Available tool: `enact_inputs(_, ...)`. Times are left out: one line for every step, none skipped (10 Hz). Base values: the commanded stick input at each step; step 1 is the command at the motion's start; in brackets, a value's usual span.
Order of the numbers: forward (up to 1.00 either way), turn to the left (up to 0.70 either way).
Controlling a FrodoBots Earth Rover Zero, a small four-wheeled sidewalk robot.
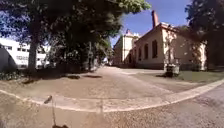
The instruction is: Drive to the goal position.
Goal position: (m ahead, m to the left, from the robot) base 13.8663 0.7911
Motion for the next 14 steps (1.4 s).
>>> enact_inputs(0.60, 0.00)
enact_inputs(0.60, 0.00)
enact_inputs(0.60, 0.00)
enact_inputs(0.60, 0.00)
enact_inputs(0.60, 0.00)
enact_inputs(0.60, 0.00)
enact_inputs(0.60, 0.00)
enact_inputs(0.60, 0.00)
enact_inputs(0.60, 0.00)
enact_inputs(0.60, 0.00)
enact_inputs(0.60, 0.00)
enact_inputs(0.60, 0.00)
enact_inputs(0.60, 0.00)
enact_inputs(0.60, 0.00)
